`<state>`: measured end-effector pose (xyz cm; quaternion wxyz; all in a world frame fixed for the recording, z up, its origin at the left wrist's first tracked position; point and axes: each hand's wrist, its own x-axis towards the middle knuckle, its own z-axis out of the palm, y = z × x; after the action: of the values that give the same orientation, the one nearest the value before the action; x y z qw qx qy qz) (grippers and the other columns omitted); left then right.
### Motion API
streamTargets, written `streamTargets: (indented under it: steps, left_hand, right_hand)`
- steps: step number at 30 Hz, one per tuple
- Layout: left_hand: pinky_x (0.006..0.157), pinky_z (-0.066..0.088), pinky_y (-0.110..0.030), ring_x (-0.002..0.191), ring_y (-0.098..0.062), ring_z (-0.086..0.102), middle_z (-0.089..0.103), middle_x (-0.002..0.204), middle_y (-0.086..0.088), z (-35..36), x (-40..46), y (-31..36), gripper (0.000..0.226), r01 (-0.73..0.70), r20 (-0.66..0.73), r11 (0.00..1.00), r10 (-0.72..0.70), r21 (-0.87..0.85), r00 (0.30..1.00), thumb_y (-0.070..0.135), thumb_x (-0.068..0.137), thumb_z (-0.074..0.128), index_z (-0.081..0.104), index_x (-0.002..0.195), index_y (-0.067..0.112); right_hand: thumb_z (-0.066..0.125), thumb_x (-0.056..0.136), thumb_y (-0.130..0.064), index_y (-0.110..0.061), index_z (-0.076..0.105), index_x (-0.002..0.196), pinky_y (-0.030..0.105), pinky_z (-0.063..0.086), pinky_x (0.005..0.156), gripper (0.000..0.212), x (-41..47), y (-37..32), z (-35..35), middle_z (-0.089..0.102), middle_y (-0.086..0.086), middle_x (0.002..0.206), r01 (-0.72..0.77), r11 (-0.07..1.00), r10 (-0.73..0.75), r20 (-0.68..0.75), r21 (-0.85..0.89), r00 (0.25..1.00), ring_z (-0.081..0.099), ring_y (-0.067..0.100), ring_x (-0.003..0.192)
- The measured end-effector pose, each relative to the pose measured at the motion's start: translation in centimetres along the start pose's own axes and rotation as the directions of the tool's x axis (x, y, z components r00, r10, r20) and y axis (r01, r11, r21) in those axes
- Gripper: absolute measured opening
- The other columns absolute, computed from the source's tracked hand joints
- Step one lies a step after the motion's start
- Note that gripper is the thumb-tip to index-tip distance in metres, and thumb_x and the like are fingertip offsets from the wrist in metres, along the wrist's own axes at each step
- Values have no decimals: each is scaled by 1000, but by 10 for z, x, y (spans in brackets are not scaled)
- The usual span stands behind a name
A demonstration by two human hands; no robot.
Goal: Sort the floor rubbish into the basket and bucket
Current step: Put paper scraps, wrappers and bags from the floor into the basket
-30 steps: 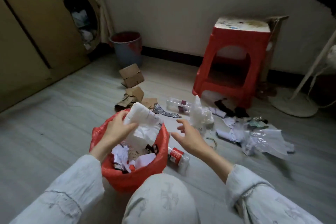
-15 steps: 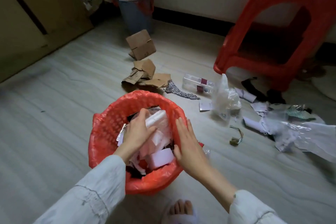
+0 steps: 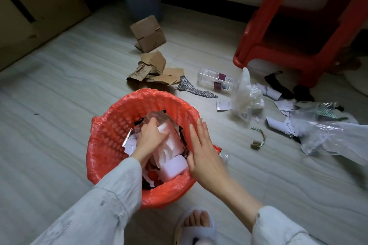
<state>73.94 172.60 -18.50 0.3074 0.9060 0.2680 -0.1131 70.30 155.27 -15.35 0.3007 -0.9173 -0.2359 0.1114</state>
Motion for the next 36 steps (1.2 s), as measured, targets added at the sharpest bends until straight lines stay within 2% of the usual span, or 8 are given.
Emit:
streamTargets:
  steps: [4, 9, 13, 20, 26, 29, 33, 36]
  left_hand:
    - [90, 40, -28, 118, -21, 50, 52, 133, -5, -11, -10, -7, 60, -83, 92, 988, 95, -128, 991, 33, 78, 70, 49, 130, 13]
    - [81, 42, -25, 76, -9, 59, 60, 126, -1, -10, -23, -4, 58, -275, 136, 959, 282, -64, 950, 28, 79, 71, 48, 132, 25]
    - [90, 44, -32, 112, -26, 58, 67, 115, -9, 9, -24, 2, 33, -241, -62, 970, 238, -42, 969, 25, 89, 56, 62, 121, 24]
    - [79, 47, -42, 102, -40, 59, 65, 107, -21, 37, 3, -12, 27, -205, 67, 901, 195, 381, 979, 24, 92, 49, 65, 112, 16]
    - [81, 45, -39, 106, -38, 57, 66, 105, -22, 29, 2, -7, 26, -180, 142, 967, 156, 177, 978, 18, 91, 50, 67, 106, 7]
    - [99, 34, -35, 130, -33, 37, 55, 125, -22, 10, -20, -3, 30, -212, 154, 976, 202, 51, 967, 21, 92, 52, 61, 117, 8]
    - [112, 24, -35, 140, -29, 23, 29, 148, -14, -24, -46, -3, 52, -193, 179, 978, 176, 82, 968, 24, 91, 55, 40, 139, 12]
    - [113, 23, -34, 139, -26, 24, 30, 148, -14, -47, -59, 4, 54, -236, 203, 961, 204, 146, 958, 16, 89, 53, 37, 140, 8]
  right_hand:
    - [36, 88, -5, -13, -4, 149, 26, 11, 116, 73, 0, 0, -1, -33, -1, 148, -26, 999, 27, 31, -19, 999, -33, 10, 133]
    - [36, 90, -5, -11, 0, 150, 28, 8, 117, 70, 0, -1, 0, -27, 5, 153, -31, 999, 33, 55, -36, 998, -33, 10, 132]
    - [37, 89, -5, -11, 3, 150, 27, 5, 116, 70, 1, 0, 3, -25, 7, 154, -25, 999, 27, 49, -37, 998, -32, 12, 132]
    - [28, 85, -15, -9, 6, 150, 22, -4, 108, 68, 0, 2, 7, -25, 9, 153, -10, 998, 14, 60, -67, 998, -32, 15, 133]
    - [35, 90, -12, -11, 9, 150, 30, -2, 116, 65, 2, 2, 1, -28, 10, 152, -31, 993, 43, 99, -115, 994, -26, 23, 140]
    - [40, 94, -16, -16, 18, 148, 41, 9, 119, 59, 4, -2, -9, -24, 11, 154, -59, 989, 81, 173, -133, 982, -16, 28, 144]
    - [41, 95, -24, -16, 26, 145, 46, 21, 115, 52, 2, -11, -26, -11, 5, 158, -95, 993, 108, 241, -68, 964, -3, 24, 146]
    - [41, 94, -17, -13, 24, 145, 41, 23, 115, 54, -15, -21, -47, 1, 4, 159, -109, 993, 119, 239, -52, 964, 8, 21, 145]
